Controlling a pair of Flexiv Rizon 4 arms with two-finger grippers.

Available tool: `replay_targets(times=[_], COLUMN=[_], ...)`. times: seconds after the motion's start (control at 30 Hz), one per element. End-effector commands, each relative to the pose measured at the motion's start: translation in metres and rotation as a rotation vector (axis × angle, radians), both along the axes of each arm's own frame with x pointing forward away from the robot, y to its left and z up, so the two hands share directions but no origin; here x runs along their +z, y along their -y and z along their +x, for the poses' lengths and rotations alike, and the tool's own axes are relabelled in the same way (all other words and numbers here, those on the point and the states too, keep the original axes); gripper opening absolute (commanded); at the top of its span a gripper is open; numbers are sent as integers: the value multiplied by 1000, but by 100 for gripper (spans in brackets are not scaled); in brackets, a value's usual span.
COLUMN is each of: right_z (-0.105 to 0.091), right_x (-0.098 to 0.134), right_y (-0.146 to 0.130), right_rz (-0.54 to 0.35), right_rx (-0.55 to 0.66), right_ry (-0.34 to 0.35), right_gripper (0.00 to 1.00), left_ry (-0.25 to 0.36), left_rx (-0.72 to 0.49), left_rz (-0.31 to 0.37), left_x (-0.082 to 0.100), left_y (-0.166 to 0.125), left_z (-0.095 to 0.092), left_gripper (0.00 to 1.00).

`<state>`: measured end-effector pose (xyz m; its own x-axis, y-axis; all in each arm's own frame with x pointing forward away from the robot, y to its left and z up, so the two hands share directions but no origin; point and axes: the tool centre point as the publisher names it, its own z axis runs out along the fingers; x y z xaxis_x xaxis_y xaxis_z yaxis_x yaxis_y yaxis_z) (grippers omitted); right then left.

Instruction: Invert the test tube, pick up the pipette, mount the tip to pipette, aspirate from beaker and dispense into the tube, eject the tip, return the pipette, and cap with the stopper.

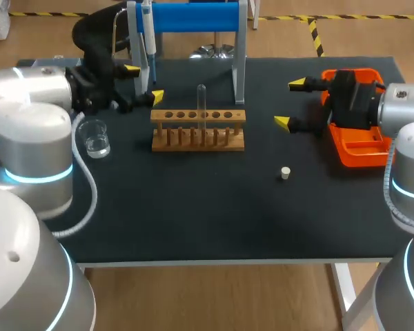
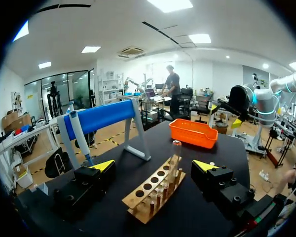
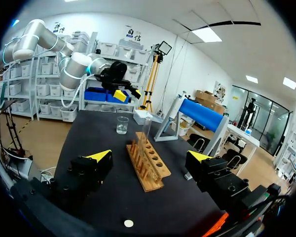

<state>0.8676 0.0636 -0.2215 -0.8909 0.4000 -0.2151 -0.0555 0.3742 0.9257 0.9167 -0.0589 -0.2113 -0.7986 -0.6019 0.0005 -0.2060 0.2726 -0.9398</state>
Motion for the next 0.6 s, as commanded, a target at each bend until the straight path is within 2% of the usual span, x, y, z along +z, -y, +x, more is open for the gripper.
replay_targets(times=[0.03,0.17,0.6], right_z=[-1,-1,-1], right_x=[0,0,0], right_y=[0,0,0], right_rz=[0,0,0], right_rx=[-1,-1,-1], right_ry=[1,1,1], right_gripper=[100,100,100], left_ry=[39,60,60], left_rx=[25,21,21], left_rz=[-52,-63,-63], left_x=[-11,-12,-12], left_y=[8,8,8], left_z=[-24,-28,-28], left_gripper=[100,100,100])
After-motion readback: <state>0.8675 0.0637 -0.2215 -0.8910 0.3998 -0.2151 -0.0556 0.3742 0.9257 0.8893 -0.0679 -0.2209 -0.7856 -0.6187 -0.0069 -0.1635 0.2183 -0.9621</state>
